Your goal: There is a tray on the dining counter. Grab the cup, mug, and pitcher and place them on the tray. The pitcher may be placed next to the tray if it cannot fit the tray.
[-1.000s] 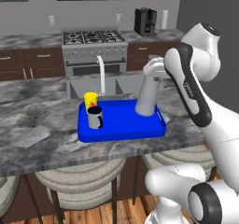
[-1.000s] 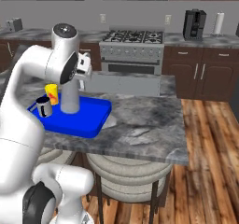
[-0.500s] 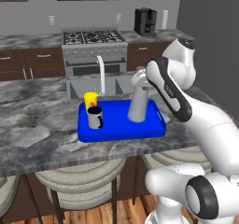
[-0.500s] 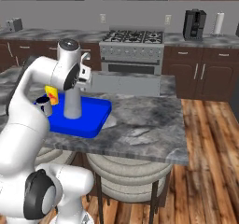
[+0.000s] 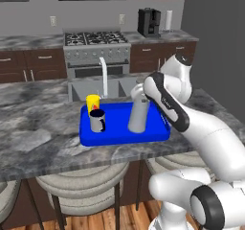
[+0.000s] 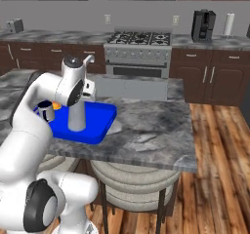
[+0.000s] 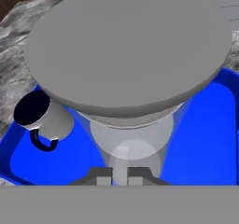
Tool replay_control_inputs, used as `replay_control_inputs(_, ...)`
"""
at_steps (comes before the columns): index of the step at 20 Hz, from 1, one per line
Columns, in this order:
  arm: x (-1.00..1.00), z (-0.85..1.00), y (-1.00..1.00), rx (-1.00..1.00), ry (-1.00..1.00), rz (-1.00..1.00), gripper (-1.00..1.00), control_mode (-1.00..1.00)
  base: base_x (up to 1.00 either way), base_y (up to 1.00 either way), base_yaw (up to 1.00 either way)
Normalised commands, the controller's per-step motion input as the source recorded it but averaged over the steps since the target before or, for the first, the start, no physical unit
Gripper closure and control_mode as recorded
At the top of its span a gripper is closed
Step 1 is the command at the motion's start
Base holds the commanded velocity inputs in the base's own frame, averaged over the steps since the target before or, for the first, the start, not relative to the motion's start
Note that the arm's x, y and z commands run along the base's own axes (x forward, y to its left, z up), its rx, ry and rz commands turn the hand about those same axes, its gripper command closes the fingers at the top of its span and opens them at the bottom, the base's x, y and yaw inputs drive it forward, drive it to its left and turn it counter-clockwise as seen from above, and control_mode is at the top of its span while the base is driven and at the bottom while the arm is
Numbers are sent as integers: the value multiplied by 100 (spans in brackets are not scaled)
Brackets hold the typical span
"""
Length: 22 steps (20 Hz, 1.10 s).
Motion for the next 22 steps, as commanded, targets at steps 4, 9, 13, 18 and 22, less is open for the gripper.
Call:
replay_control_inputs(4,19,-19,2,0,0,0,100,-100,0,0,0)
replay_control_inputs(9,32,-2,0,0,0,0,100,-100,0,0,0)
replay_control_inputs(13,34,0,0,0,0,0,100,-100,0,0,0)
replay_control_inputs(18,25,-7,0,0,0,0,100,-100,0,0,0)
replay_control_inputs(22,3,-31,0,0,-3,0,100,-100,0,0,0)
